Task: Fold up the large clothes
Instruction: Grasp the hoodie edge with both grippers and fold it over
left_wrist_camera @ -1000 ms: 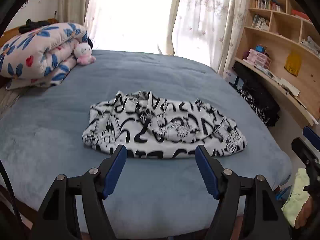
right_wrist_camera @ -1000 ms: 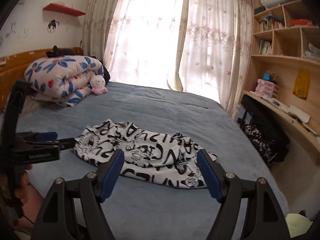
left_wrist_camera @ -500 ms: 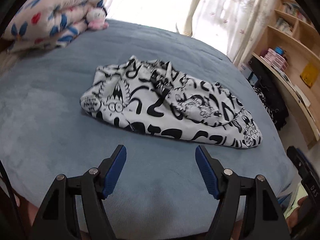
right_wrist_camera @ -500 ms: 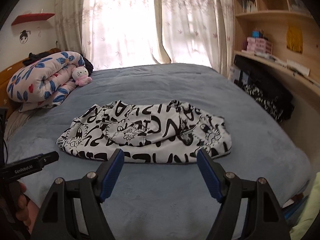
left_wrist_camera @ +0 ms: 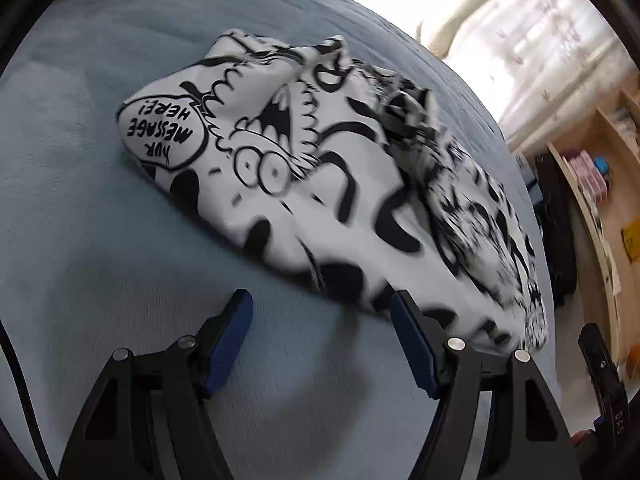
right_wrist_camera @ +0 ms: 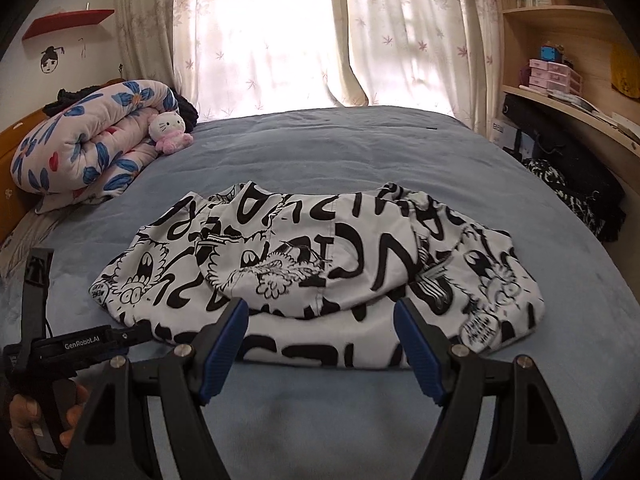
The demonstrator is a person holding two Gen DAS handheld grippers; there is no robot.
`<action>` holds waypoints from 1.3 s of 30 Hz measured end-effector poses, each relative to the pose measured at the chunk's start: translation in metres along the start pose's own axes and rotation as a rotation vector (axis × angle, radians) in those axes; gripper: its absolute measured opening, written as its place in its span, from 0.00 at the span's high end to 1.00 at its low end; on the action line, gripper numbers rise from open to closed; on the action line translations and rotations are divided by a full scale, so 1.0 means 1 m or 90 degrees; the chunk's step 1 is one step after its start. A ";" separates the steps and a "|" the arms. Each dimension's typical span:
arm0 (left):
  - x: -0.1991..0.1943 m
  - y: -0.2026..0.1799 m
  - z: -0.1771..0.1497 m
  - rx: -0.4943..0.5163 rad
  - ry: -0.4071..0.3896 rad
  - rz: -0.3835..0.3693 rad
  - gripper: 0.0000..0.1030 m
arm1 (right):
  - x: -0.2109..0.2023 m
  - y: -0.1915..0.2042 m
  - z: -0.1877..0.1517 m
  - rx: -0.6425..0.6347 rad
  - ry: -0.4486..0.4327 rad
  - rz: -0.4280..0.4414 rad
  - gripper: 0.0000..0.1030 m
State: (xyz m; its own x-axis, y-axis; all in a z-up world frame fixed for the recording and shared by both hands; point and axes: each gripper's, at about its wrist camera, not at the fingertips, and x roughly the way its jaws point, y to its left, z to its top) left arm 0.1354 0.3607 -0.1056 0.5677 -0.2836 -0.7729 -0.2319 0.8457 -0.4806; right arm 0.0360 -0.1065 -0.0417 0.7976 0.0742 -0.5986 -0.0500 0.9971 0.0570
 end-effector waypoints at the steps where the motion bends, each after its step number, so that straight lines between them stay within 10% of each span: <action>1: 0.005 0.003 0.004 -0.005 -0.004 -0.005 0.32 | 0.009 0.003 0.003 -0.001 0.005 0.004 0.27; 12: 0.047 0.016 0.069 -0.055 -0.051 -0.037 0.34 | 0.091 0.035 0.038 -0.021 0.019 0.028 0.34; 18: 0.044 0.016 0.074 -0.059 -0.102 -0.038 0.80 | 0.133 0.041 0.048 -0.032 0.048 0.007 0.76; 22: 0.030 -0.009 0.072 0.015 -0.154 0.013 0.89 | 0.170 0.040 0.022 -0.037 0.152 0.002 0.82; 39: -0.025 -0.223 0.024 0.388 -0.284 0.016 0.93 | 0.105 -0.042 -0.017 0.159 0.173 0.198 0.84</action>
State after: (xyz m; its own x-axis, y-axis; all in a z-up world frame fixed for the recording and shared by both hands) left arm 0.1914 0.1901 0.0306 0.8640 -0.1601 -0.4774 0.1550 0.9866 -0.0504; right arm 0.1118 -0.1403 -0.1206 0.5798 0.4033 -0.7079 -0.0894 0.8952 0.4367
